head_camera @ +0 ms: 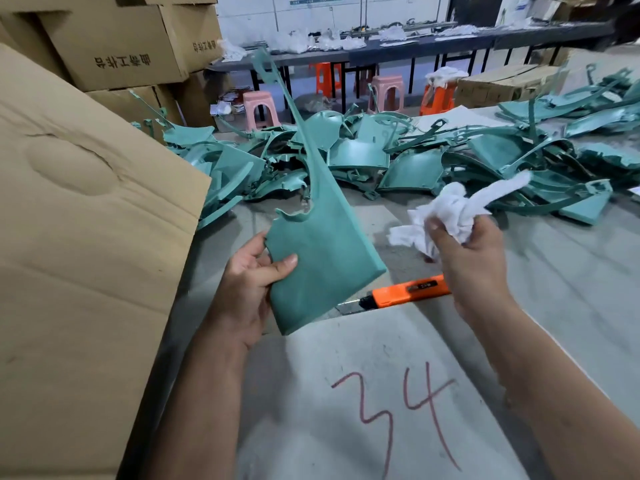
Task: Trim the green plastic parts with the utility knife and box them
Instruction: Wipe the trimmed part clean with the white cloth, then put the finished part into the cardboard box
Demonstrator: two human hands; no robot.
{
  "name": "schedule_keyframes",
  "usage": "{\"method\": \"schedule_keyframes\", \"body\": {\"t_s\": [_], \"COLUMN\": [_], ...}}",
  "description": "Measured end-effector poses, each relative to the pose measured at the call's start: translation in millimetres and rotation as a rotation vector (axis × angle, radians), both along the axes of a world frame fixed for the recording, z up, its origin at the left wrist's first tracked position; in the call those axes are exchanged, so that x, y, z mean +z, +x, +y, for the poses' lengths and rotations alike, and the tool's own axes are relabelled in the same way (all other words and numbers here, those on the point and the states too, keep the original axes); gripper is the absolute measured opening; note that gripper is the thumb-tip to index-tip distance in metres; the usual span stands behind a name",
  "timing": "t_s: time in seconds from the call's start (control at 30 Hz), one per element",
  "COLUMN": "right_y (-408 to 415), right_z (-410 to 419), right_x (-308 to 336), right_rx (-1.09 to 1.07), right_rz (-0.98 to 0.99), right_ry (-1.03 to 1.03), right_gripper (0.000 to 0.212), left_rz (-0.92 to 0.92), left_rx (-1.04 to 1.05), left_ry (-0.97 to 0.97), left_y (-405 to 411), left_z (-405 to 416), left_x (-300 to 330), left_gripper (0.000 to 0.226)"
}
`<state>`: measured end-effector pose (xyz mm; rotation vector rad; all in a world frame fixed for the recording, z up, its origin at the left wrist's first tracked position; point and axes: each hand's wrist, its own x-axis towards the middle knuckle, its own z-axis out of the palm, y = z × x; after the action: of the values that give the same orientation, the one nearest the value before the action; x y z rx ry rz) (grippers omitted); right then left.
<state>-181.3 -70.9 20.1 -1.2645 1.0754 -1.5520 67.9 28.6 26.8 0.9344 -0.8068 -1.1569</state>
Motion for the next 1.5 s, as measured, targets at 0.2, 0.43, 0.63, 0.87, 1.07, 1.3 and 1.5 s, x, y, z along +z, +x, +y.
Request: {"method": "schedule_keyframes", "body": {"t_s": [0.2, 0.43, 0.63, 0.87, 1.07, 1.3, 1.5], "right_y": [-8.4, -3.9, 6.3, 17.4, 24.8, 52.5, 108.3], "right_z": [-9.1, -1.3, 5.6, 22.6, 27.1, 27.4, 56.2], "right_x": [-6.0, -2.7, -9.2, -1.9, 5.6, 30.0, 83.8], "right_rx": [-0.16, -0.027, 0.171, 0.108, 0.312, 0.419, 0.66], "right_rz": [0.737, 0.712, 0.431, 0.584, 0.232, -0.188, -0.101], "right_ry": [0.024, -0.184, -0.139, -0.458, -0.111, 0.103, -0.039], "right_gripper": [0.079, 0.045, 0.024, 0.024, 0.016, 0.019, 0.022], "left_rz": [-0.021, -0.02, -0.059, -0.12, -0.344, -0.752, -0.27], "left_rx": [0.152, 0.187, 0.251, 0.315, 0.553, 0.935, 1.076], "left_ry": [0.112, 0.105, 0.137, 0.105, 0.077, 0.059, 0.097], "left_y": [-9.7, -23.6, -28.7, -49.0, -69.4, -81.7, -24.3], "left_z": [-5.0, -5.6, -5.7, -4.6, -17.7, -26.2, 0.0], "left_x": [-5.1, -6.0, -5.9, 4.8, 28.8, 113.8, 213.3], "left_gripper": [0.027, 0.027, 0.027, 0.021, 0.01, 0.015, 0.02]}}
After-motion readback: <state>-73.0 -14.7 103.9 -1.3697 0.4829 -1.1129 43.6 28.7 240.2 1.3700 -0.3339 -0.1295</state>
